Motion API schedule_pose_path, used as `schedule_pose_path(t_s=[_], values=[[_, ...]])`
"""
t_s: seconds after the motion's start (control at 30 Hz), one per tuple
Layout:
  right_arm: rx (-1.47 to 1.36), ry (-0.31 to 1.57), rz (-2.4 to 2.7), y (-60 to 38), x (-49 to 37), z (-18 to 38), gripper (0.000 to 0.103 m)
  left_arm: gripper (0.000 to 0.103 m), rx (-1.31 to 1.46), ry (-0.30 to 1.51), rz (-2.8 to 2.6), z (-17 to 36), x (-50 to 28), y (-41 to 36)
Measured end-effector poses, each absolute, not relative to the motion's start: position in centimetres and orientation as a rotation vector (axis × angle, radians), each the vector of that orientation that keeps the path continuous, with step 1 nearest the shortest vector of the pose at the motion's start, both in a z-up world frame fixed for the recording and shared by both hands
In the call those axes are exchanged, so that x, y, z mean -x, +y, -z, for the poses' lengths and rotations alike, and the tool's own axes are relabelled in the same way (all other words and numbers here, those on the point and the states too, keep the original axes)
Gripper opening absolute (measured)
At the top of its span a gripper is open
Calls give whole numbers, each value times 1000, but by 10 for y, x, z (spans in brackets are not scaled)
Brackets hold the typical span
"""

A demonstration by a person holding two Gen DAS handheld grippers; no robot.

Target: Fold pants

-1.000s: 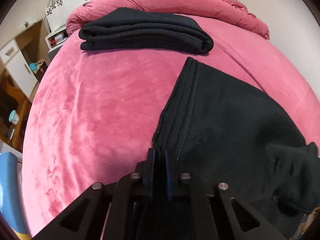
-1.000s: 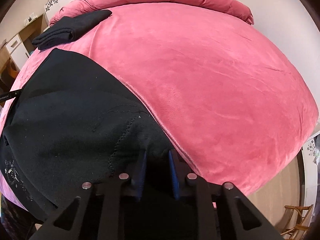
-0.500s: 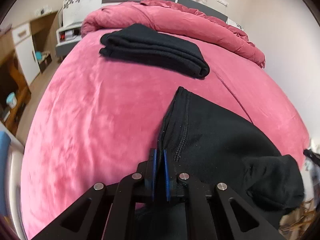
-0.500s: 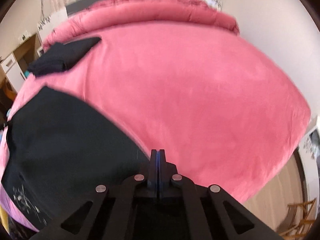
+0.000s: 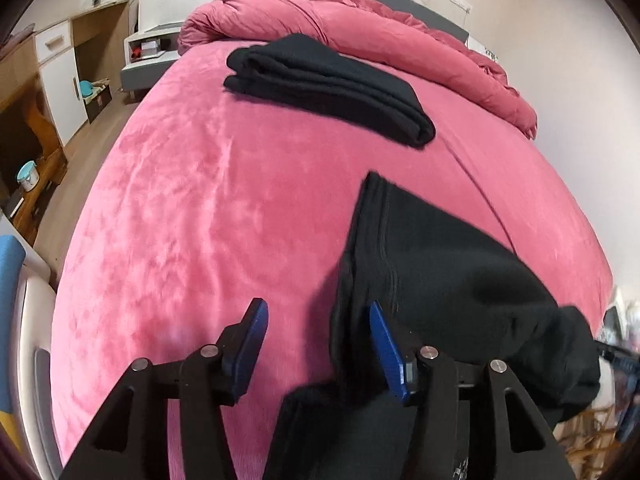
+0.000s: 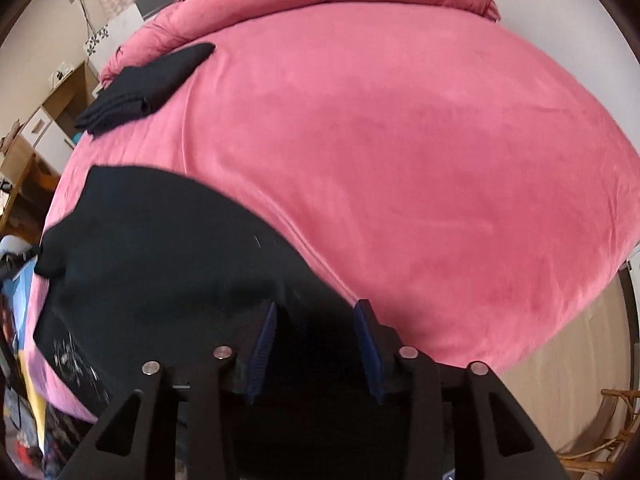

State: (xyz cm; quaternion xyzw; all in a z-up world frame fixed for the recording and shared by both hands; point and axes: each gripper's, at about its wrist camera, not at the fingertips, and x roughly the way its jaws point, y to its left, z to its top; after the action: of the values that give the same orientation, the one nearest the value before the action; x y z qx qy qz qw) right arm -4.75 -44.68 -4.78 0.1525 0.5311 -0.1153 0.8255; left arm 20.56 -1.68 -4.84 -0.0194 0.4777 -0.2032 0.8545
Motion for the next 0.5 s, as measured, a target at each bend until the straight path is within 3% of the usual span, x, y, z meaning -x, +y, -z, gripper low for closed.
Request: schedule_pose_path(t_s=[0.17, 0.33, 0.4, 0.47, 0.5], values=[[-342, 1133, 217, -464, 40, 58, 61, 55, 2, 1031, 441, 53, -236, -44], [-300, 1212, 102, -461, 12, 81, 61, 61, -12, 1096, 475, 64, -262, -70], [-287, 1228, 73, -457, 7, 87, 60, 62, -33, 1120, 471, 72, -270, -81], [-283, 1221, 48, -452, 5, 88, 44, 63, -61, 1149, 479, 81, -274, -92], [-272, 1219, 54, -449, 7, 87, 43, 58, -78, 1159, 475, 84, -275, -97]])
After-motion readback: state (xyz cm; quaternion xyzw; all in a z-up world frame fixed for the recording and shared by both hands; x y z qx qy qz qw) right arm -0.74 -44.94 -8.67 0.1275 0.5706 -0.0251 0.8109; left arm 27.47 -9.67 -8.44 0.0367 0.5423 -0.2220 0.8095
